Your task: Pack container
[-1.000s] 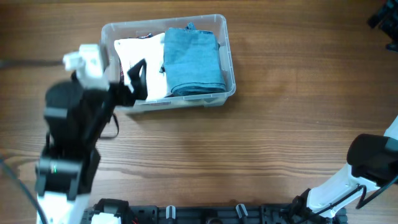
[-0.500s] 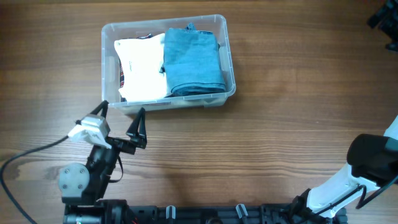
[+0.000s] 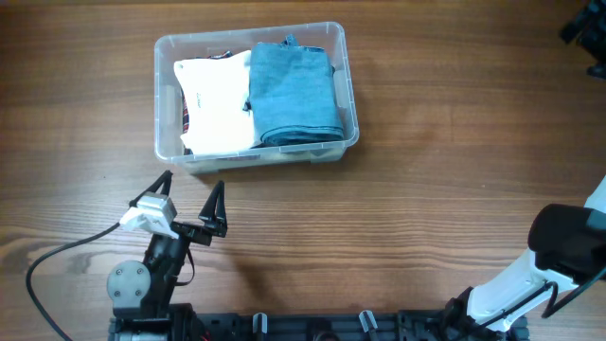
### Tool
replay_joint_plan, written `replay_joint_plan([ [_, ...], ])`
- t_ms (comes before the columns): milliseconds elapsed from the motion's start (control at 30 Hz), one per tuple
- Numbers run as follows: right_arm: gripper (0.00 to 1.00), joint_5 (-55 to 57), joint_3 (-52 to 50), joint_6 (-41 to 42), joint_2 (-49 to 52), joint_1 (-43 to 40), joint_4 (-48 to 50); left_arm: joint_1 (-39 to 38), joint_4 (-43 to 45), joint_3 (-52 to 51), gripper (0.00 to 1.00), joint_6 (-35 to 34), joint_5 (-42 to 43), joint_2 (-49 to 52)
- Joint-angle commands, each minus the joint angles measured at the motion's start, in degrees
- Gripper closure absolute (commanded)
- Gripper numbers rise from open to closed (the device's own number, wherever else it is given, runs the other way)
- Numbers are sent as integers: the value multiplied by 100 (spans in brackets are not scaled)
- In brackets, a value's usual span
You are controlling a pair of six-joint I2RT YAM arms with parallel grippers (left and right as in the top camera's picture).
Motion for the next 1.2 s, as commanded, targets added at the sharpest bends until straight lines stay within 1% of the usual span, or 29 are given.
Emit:
replay_joint_plan([
  [0, 0, 57, 7, 44, 37, 7, 11, 42, -70, -52, 0, 116, 20, -166],
  [233, 0, 57, 7, 42, 37, 7, 11, 42, -85, -236, 0, 129, 24, -400],
  [467, 0, 57, 7, 42, 37, 7, 9, 39, -214, -339, 0, 107, 90, -400],
  [633, 0, 57, 7, 42, 37, 7, 11, 31, -92, -671, 0, 48, 87, -400],
  [1167, 0, 57, 7, 44, 37, 7, 11, 26, -59, -680, 0, 46, 87, -378],
])
